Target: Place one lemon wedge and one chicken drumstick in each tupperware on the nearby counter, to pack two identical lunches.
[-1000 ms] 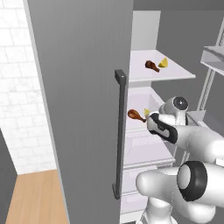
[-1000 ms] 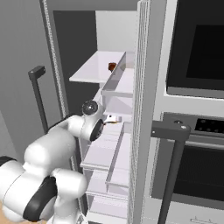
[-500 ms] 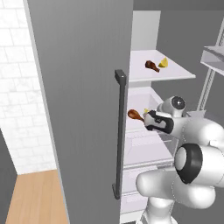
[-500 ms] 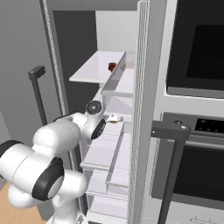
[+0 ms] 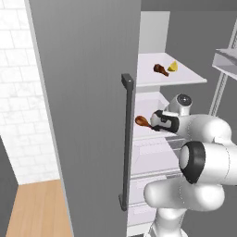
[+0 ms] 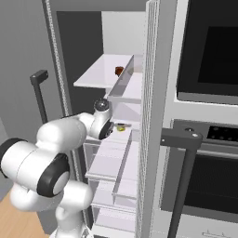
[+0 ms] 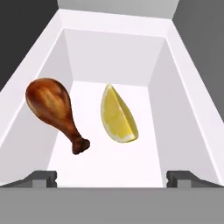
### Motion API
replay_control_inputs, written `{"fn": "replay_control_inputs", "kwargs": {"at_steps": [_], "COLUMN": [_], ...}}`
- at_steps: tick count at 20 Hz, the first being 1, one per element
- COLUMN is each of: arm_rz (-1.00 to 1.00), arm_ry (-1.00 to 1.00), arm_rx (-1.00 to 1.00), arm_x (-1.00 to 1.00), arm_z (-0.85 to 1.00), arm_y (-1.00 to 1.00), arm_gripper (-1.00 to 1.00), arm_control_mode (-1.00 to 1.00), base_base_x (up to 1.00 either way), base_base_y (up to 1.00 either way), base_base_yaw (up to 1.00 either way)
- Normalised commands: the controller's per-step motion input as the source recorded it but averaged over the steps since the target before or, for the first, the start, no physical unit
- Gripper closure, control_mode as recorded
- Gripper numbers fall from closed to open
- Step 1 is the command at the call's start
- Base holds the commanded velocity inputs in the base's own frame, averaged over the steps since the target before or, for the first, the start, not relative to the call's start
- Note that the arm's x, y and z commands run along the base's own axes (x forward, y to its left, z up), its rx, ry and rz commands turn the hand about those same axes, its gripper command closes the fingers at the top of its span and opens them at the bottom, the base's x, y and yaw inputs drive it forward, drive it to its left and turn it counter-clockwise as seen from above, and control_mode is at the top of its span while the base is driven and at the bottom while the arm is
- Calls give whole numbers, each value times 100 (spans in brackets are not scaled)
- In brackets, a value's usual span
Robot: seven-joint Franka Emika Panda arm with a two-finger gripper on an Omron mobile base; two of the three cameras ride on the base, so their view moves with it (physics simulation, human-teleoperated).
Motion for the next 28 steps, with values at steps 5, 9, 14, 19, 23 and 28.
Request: {"fn": "replay_control_inputs", "kwargs": {"at_steps": [5, 9, 14, 19, 23, 28], "arm_rz": [0, 0, 0, 0, 0, 0], "arm_ry": [-1, 0, 0, 0, 0, 0], "arm_rx": [0, 0, 0, 0, 0, 0], "arm_x": [6, 33, 42, 35, 35, 7], "arm_z": [-16, -21, -24, -30, -22, -44], "arm_y": [-8, -16, -4, 0, 0, -4], "arm_gripper": [-100, -100, -100, -100, -100, 100], "arm_control_mode": [-100, -100, -100, -100, -100, -100], "base_base_x": [0, 0, 0, 0, 0, 0], "base_base_y": [0, 0, 0, 0, 0, 0], "base_base_yaw": [0, 0, 0, 0, 0, 0]}}
